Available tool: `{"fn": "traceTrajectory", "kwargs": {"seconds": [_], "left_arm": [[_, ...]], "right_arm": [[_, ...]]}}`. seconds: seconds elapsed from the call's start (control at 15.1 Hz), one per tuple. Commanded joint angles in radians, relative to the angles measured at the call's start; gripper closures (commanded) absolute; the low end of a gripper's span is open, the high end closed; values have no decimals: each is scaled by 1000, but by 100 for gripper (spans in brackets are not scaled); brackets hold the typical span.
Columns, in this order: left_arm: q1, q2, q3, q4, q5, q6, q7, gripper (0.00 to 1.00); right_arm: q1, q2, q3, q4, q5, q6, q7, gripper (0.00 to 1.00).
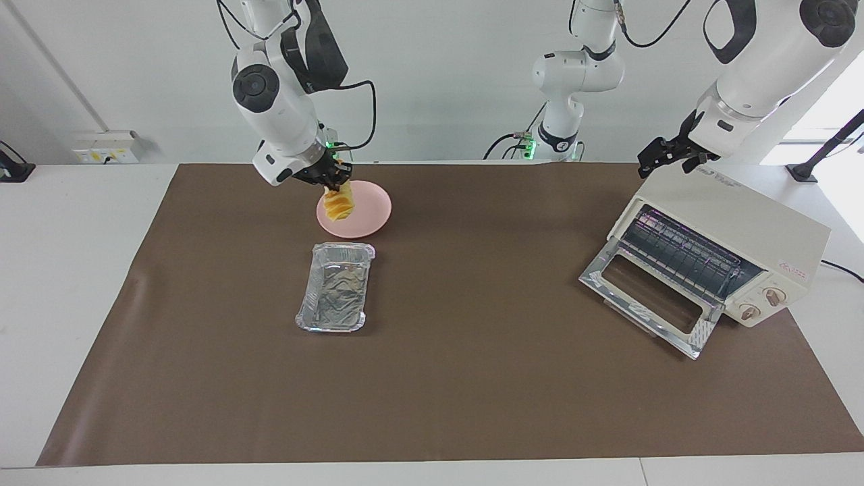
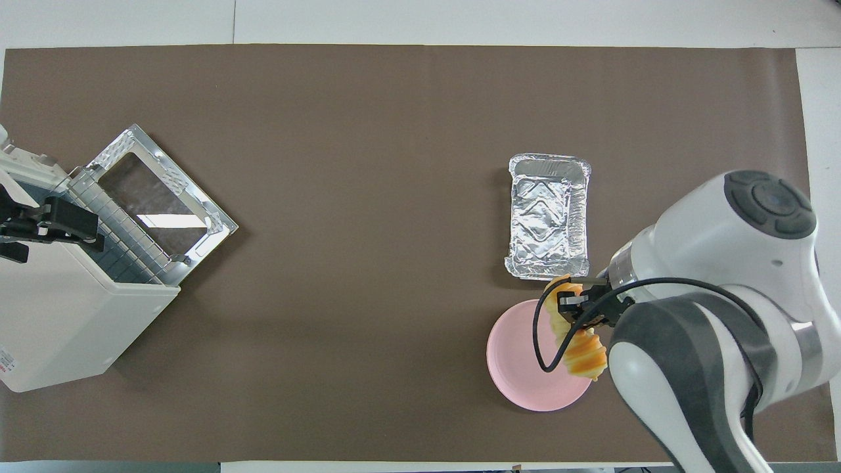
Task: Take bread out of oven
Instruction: 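Lift the bread rolls and carry them onto the pink plate, then lower the bread rolls onto the pink plate and open the right gripper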
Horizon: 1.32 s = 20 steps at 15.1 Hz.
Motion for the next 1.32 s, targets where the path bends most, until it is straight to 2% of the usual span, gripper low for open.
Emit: {"fn": "traceTrajectory", "kwargs": {"seconds": [0.0,0.26,0.53,0.73,0.79,0.86,0.93,0.99,1.13,1.26], "left_arm": [[9,-28,-7,-34,11,18,-1,0],[9,-28,-7,-34,11,18,-1,0],[9,-28,-7,-34,11,18,-1,0],[9,-28,-7,-34,11,18,-1,0],[9,-28,-7,-34,11,18,-1,0],[9,-28,-7,-34,11,18,-1,0],[9,-28,-7,-34,11,18,-1,0],[9,-28,-7,-34,11,18,-1,0],[9,-28,-7,-34,11,18,-1,0],[9,-28,-7,-34,11,18,-1,0]], "right_arm": [[43,-84,4,-191,-14,143,98,100],[40,-51,4,-306,0,314,167,100],[48,17,4,-338,5,435,219,100],[49,29,7,-343,24,452,231,100],[51,29,7,-343,24,452,231,87],[57,28,7,-347,24,452,228,60],[66,29,7,-346,24,452,227,24],[72,29,7,-343,24,451,225,0],[72,43,7,-312,24,440,225,0],[64,49,4,-228,24,388,225,0]]}}
